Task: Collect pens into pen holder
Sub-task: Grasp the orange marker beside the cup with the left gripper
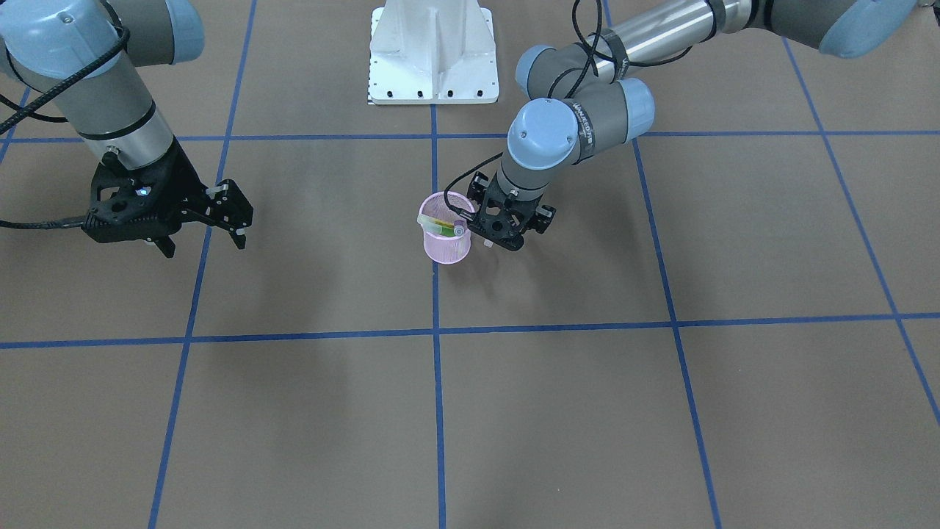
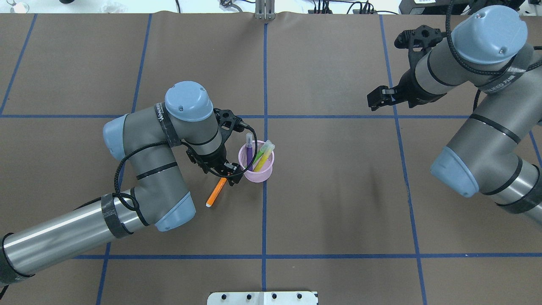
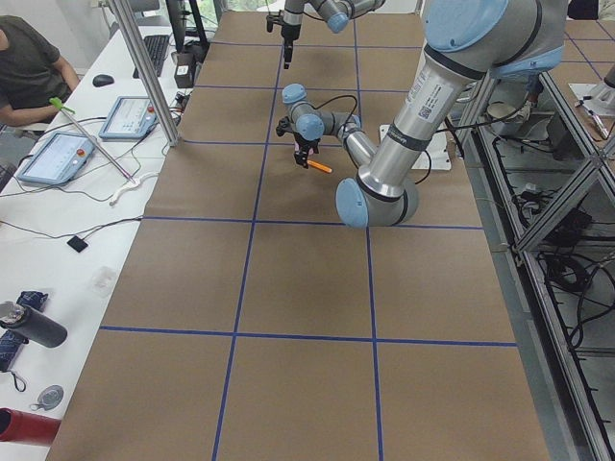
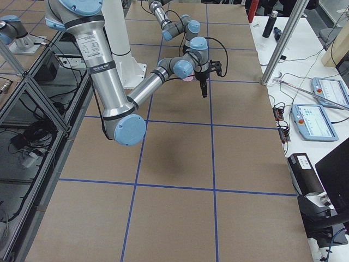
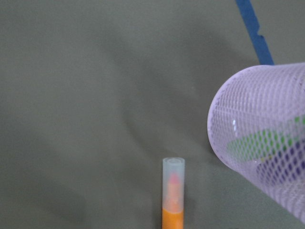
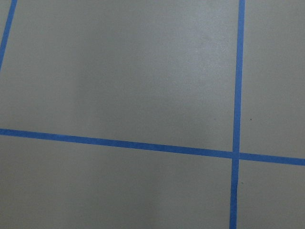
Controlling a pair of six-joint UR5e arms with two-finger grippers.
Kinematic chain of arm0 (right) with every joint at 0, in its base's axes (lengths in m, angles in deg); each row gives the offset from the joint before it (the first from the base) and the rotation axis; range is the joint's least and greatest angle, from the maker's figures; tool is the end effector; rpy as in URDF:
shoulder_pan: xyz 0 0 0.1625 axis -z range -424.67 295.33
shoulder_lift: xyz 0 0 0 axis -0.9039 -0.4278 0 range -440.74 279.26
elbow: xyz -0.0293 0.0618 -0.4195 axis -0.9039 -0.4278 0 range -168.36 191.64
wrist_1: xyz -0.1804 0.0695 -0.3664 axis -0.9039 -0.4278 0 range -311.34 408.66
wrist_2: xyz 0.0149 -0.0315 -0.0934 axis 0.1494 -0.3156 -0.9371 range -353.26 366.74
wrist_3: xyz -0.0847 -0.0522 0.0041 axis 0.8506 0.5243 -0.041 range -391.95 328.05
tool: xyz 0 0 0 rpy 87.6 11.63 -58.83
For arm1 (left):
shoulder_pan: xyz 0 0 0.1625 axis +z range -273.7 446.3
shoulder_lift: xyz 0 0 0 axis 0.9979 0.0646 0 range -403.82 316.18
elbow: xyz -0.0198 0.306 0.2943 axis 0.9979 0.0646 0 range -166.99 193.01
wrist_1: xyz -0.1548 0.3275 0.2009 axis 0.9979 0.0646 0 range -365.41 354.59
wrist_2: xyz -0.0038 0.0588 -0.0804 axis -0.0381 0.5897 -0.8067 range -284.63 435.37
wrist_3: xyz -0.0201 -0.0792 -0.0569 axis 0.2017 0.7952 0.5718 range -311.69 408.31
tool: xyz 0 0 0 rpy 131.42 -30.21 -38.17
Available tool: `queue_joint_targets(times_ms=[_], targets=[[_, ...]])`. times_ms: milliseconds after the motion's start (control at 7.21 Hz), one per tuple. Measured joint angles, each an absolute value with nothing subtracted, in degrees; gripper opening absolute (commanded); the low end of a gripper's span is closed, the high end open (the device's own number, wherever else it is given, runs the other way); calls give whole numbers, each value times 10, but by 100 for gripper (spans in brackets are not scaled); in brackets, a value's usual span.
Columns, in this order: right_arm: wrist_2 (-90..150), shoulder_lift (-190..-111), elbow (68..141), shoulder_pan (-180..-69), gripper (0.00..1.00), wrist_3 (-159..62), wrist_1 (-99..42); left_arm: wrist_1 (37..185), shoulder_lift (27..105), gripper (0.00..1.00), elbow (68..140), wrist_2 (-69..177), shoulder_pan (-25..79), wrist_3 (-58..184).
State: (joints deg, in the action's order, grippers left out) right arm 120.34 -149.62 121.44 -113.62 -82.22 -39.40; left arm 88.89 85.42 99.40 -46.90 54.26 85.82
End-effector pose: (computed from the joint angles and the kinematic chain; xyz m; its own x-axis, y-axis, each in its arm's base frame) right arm -0.3135 -0.5023 0.3012 0.6977 -0.0907 0.7106 -0.0862 0.9741 0.2090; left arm 0.5662 -0.4489 0.2638 0.5211 0.4652 -0.7156 -0.4195 0.8698 0.2599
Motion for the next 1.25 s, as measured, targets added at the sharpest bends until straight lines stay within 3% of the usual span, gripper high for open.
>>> queue_joint_targets(times_ms=[555, 971, 1109, 1248], targets=[[1204, -1497, 1221, -1136, 99, -823, -393, 889, 854, 80, 993, -449, 556, 856], [1205, -1498, 1226, -1136, 99, -824, -394, 888, 853, 62, 994, -440, 558, 853], [1205, -1498, 1229, -1136, 99, -824, -394, 888, 852, 53, 994, -439, 559, 852], [1208, -1498, 1231, -1138, 99, -824, -394, 888, 852, 13, 994, -439, 559, 852]])
